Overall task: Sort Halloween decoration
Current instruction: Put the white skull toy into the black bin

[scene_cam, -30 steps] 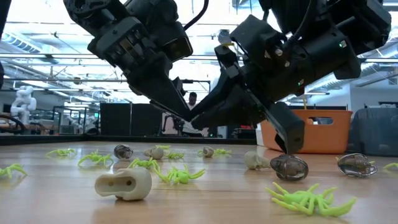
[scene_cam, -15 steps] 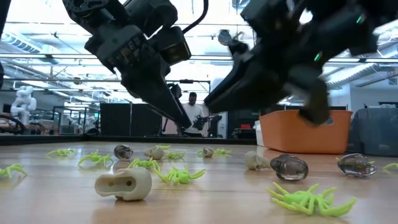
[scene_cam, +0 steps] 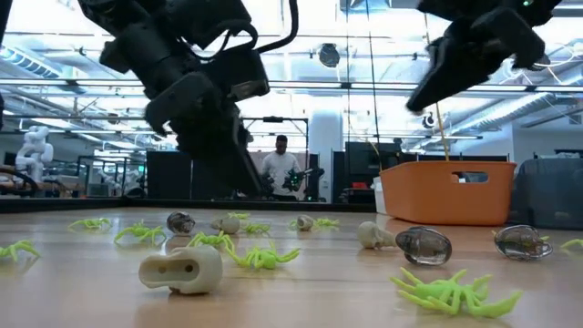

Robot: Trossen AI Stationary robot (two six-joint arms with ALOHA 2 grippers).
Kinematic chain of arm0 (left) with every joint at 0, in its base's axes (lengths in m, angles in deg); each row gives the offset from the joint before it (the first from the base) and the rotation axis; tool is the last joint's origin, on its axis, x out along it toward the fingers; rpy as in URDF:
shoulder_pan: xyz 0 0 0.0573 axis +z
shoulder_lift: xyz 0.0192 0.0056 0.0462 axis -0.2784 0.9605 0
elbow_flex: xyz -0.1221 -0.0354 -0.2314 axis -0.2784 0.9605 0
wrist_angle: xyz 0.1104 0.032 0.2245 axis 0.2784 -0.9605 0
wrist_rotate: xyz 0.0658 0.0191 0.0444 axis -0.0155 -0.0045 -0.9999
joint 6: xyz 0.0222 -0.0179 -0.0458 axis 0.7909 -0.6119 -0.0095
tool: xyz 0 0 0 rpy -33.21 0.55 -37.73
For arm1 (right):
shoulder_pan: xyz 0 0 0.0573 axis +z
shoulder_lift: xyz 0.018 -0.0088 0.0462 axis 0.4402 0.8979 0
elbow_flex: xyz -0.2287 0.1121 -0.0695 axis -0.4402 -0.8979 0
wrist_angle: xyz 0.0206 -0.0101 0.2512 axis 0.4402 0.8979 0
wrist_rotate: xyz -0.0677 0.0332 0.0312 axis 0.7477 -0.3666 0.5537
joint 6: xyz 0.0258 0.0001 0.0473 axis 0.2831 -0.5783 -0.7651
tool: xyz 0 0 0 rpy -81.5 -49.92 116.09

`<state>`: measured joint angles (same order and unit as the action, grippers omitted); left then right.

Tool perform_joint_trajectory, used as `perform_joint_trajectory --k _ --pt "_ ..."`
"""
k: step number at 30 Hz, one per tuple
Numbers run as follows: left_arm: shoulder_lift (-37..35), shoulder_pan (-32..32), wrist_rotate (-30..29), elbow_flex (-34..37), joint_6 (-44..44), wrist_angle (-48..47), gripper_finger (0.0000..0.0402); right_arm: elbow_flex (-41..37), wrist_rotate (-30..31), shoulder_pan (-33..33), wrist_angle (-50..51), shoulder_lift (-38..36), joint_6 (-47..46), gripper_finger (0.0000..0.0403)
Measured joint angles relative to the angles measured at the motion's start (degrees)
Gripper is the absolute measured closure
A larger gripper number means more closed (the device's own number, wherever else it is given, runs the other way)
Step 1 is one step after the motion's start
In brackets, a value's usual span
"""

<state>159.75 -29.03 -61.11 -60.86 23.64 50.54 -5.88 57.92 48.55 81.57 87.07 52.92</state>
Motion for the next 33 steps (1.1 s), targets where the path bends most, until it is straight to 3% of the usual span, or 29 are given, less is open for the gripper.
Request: perform_joint_trajectory --k 9,18,28,33 --pt "0.0 -4.8 -7.1 0.0 -4.3 -2.6 0.0175 0.0 -3.2 -5.1 25.0 -15.0 -17.8 0.0381" --pt "0.0 -7.6 -11.7 0.0 -6.0 -1.9 0.0175 0.0 -11.7 -12.2 45.9 -15.8 -29.9 0.0381" --pt "-3.3 -11.3 -14.7 -0.1 -8.9 -2.1 0.0175 -4.0 -12.3 -16.3 49.7 -14.9 -35.4 0.0378" --pt "-3.2 -12.6 -15.9 -0.1 -8.8 -1.8 0.0175 -6.3 -10.7 -17.0 48.7 -14.8 -37.5 0.0348"
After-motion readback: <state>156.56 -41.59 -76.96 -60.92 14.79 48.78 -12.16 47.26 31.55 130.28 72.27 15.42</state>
